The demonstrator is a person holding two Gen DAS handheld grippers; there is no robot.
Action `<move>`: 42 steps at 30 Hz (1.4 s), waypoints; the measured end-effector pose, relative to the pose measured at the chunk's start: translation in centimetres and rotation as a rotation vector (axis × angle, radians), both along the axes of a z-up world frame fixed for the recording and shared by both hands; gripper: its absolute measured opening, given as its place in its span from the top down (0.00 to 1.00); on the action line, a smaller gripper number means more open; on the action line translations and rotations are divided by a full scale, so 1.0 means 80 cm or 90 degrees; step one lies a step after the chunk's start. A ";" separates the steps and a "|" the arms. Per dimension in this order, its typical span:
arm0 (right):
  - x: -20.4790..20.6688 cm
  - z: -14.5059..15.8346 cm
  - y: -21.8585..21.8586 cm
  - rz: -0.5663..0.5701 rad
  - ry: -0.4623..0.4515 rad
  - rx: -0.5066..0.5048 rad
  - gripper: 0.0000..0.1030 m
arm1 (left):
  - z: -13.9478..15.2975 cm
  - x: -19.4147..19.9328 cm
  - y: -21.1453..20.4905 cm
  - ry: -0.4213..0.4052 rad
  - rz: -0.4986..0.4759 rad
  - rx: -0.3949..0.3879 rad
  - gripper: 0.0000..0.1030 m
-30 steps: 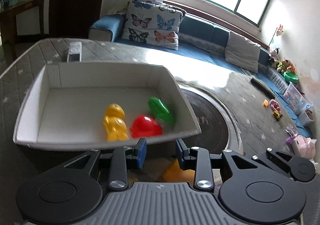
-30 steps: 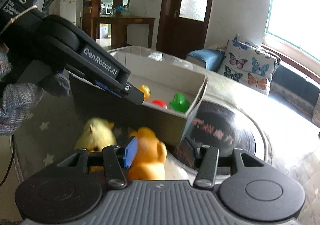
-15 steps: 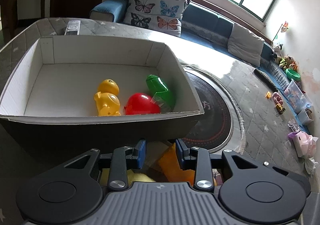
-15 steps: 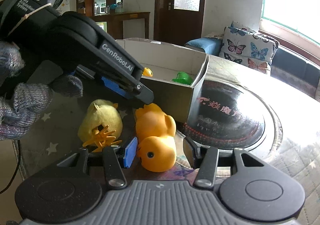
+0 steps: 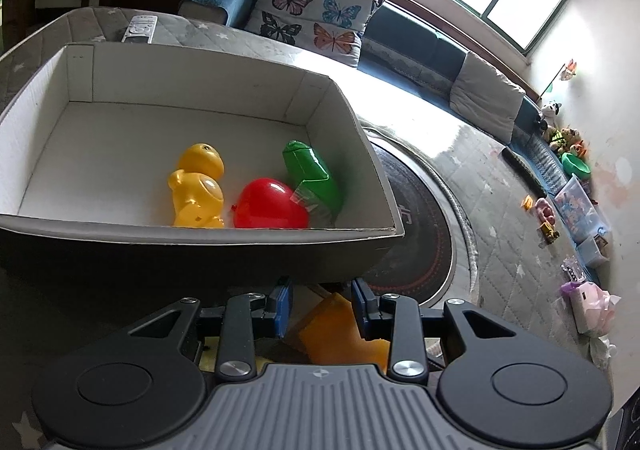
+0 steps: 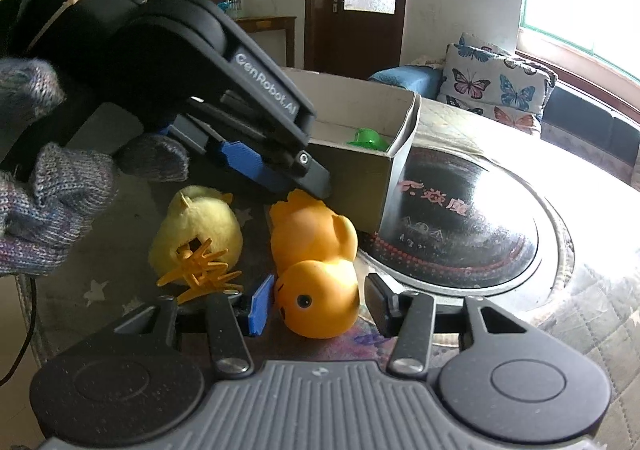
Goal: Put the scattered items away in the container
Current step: 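Move the left gripper down to the large orange rubber duck, then close the left gripper on the large orange rubber duck, then carry the orange duck with the left gripper into the white box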
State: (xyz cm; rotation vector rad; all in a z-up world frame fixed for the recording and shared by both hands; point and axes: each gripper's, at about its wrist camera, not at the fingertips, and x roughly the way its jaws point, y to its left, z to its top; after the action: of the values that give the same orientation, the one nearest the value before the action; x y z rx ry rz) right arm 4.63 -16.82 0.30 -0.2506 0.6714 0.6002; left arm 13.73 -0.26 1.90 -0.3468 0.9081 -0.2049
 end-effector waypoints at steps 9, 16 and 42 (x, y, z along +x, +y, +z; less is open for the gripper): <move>0.000 -0.002 -0.001 0.001 0.003 0.000 0.56 | -0.009 0.006 -0.005 0.010 -0.002 -0.016 0.66; 0.006 -0.013 -0.009 -0.001 0.000 0.002 0.56 | -0.014 0.007 -0.009 0.014 -0.012 -0.033 0.66; 0.024 0.084 0.048 0.035 -0.124 0.002 0.56 | 0.098 0.032 0.034 -0.131 0.028 -0.017 0.68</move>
State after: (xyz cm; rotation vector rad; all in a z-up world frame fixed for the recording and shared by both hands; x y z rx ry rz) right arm 6.54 -12.96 7.05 -0.3211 0.4766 0.6198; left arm 16.31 2.46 9.77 -0.3636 0.6949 -0.2085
